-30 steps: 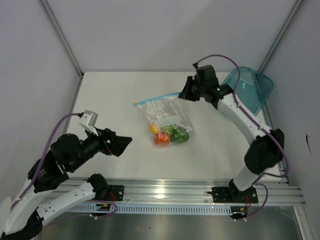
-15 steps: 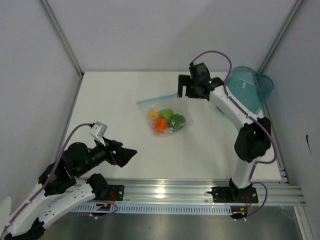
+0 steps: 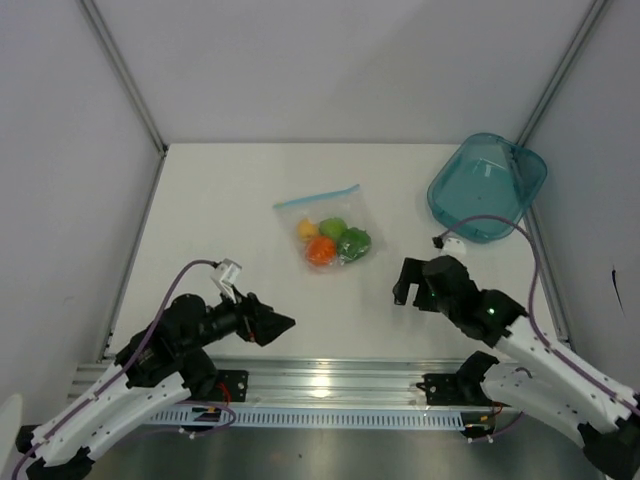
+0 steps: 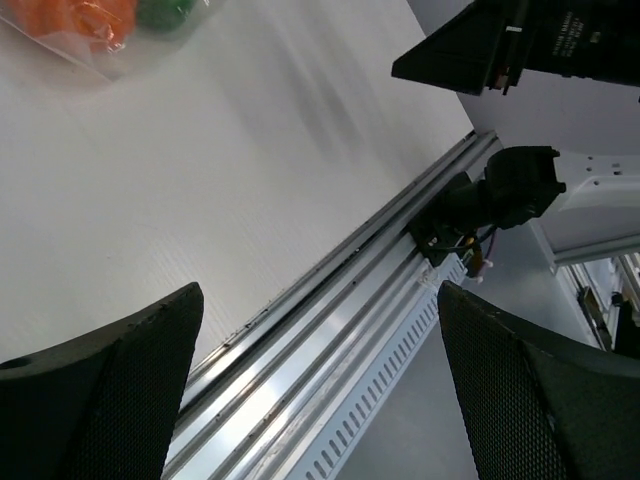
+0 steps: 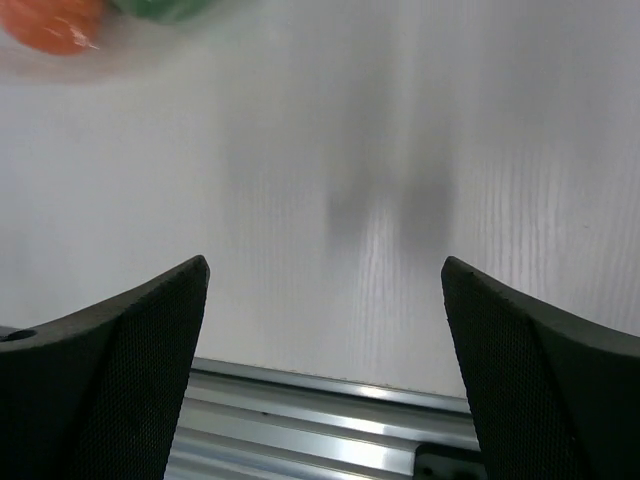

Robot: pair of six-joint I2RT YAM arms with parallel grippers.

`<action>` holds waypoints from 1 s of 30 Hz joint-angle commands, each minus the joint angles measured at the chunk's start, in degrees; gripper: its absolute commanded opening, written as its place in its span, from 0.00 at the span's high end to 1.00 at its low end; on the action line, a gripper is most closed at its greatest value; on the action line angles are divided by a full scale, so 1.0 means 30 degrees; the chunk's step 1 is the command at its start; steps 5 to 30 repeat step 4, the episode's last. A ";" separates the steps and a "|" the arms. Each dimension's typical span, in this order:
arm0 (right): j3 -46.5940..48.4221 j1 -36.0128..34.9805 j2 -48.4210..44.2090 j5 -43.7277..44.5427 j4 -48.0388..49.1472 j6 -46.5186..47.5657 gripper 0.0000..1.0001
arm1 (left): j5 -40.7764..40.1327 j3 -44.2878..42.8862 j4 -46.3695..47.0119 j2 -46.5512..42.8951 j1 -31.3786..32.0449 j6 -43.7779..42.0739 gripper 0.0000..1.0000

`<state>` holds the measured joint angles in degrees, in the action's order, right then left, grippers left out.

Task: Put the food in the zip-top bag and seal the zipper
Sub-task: Reset both arms

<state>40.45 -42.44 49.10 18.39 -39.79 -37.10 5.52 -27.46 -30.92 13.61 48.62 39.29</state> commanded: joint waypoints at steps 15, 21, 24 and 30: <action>-0.1760 -0.1526 -0.8553 -0.0003 0.1563 -0.1787 0.00 | 0.2755 0.1825 0.4468 -0.1220 -0.0006 0.1581 0.01; -0.1760 -0.1526 -0.8553 -0.0003 0.1563 -0.1787 0.00 | 0.2755 0.1825 0.4468 -0.1220 -0.0006 0.1581 0.01; -0.1760 -0.1526 -0.8553 -0.0003 0.1563 -0.1787 0.00 | 0.2755 0.1825 0.4468 -0.1220 -0.0006 0.1581 0.01; -0.1760 -0.1526 -0.8553 -0.0003 0.1563 -0.1787 0.00 | 0.2755 0.1825 0.4468 -0.1220 -0.0006 0.1581 0.01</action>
